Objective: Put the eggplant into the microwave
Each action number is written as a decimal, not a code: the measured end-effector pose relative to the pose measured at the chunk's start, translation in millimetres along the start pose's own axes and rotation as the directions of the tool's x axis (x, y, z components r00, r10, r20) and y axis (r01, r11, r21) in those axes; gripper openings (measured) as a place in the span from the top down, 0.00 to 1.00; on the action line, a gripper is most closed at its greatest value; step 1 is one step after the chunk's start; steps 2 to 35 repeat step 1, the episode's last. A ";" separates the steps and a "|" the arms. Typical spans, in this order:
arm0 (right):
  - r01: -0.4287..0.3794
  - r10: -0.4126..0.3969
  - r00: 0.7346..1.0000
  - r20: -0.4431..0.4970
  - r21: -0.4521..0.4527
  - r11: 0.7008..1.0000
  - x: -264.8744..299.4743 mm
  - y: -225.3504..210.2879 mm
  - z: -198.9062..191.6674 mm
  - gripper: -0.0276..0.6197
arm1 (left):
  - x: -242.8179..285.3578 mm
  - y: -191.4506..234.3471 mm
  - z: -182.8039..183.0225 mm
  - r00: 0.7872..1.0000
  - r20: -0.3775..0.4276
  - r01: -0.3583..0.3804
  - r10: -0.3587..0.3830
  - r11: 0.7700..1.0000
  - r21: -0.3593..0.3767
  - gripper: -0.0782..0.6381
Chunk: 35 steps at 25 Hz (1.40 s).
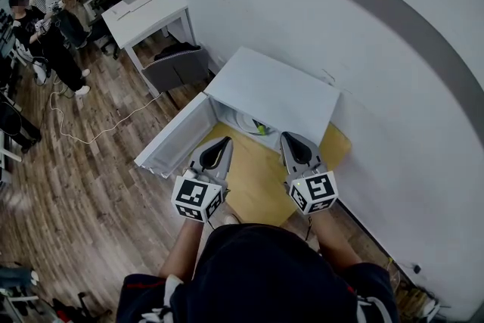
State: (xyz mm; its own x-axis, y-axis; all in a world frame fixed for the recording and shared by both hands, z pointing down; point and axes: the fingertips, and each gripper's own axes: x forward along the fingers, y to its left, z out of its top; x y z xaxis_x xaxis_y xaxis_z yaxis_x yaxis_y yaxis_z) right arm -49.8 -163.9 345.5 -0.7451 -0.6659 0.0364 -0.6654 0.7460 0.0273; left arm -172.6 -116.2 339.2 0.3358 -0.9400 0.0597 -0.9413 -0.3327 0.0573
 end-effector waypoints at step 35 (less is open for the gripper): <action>-0.001 0.001 1.000 0.000 -0.001 1.000 -0.8 0.5 0.5 0.94 | 0.0 -1.3 0.7 1.000 0.001 0.001 -0.001 1.000 -0.001 0.87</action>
